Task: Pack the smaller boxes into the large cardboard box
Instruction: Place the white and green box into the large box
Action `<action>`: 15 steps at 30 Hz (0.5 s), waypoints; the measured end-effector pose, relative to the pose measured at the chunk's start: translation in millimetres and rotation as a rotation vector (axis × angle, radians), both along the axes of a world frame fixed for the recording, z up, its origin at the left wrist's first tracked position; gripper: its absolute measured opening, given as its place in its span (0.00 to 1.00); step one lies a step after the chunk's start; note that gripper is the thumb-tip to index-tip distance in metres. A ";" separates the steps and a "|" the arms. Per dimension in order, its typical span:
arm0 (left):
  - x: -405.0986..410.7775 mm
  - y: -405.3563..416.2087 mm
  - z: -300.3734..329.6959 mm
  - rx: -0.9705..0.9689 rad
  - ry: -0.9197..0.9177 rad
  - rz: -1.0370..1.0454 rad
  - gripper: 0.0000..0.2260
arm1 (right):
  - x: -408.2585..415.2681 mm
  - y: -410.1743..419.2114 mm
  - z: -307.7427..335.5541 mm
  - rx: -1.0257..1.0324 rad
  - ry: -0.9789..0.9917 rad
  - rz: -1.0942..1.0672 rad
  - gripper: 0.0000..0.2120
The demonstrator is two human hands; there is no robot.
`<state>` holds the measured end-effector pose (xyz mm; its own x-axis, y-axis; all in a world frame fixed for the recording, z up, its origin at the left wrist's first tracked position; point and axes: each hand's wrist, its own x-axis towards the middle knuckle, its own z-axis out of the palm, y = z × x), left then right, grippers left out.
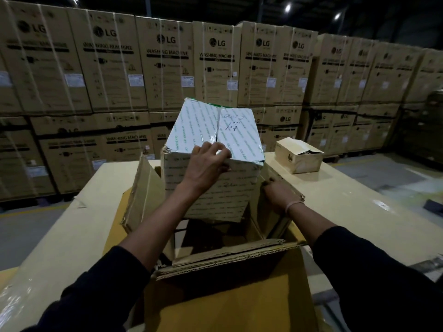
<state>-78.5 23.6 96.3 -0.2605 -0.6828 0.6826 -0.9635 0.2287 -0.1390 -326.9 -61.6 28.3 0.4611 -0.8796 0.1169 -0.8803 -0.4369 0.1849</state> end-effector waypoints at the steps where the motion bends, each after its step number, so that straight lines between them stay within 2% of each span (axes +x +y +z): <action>1: -3.7 -0.1 -2.2 0.009 -0.003 0.005 0.16 | 1.4 -1.5 0.9 -0.027 0.024 -0.009 0.16; 8: -19.0 -0.8 -14.1 0.043 -0.035 0.034 0.15 | 1.9 -6.2 4.2 -0.079 0.017 -0.047 0.17; 12: -18.3 -3.0 -14.7 0.057 -0.050 0.043 0.17 | 5.8 -6.7 7.3 0.001 -0.222 -0.074 0.18; 15: -9.5 -4.0 -11.4 0.061 -0.041 0.114 0.25 | 10.1 -4.3 6.2 0.051 -0.444 -0.161 0.16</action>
